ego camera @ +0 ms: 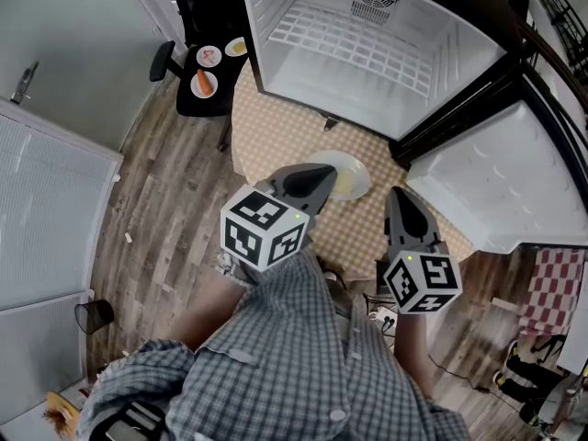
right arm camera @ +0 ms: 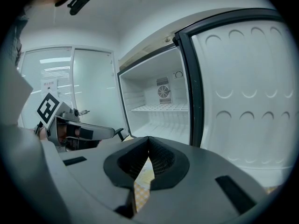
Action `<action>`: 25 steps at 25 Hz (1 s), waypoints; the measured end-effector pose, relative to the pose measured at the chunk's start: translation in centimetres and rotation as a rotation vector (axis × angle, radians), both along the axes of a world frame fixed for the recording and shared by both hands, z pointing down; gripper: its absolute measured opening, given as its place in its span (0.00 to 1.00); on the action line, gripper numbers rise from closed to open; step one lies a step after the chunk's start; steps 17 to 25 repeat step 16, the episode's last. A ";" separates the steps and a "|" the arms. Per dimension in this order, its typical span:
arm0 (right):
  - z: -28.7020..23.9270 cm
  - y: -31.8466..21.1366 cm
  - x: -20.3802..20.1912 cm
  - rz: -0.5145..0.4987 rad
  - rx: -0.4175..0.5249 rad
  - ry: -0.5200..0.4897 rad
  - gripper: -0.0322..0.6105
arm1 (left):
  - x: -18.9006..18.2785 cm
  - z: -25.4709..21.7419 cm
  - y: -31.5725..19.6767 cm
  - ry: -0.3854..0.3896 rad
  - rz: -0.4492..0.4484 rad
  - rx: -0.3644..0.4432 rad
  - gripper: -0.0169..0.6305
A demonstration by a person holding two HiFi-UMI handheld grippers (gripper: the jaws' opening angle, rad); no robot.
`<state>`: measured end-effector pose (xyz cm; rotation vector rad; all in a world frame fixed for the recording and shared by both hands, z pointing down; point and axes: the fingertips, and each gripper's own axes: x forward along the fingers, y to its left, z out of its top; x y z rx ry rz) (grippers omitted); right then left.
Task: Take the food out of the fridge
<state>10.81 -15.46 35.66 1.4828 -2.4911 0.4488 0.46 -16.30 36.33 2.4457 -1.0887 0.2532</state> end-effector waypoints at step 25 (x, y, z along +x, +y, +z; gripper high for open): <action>0.6 0.2 0.1 -0.002 -0.022 0.008 0.06 | -0.5 0.4 0.1 0.017 -0.014 -0.021 0.04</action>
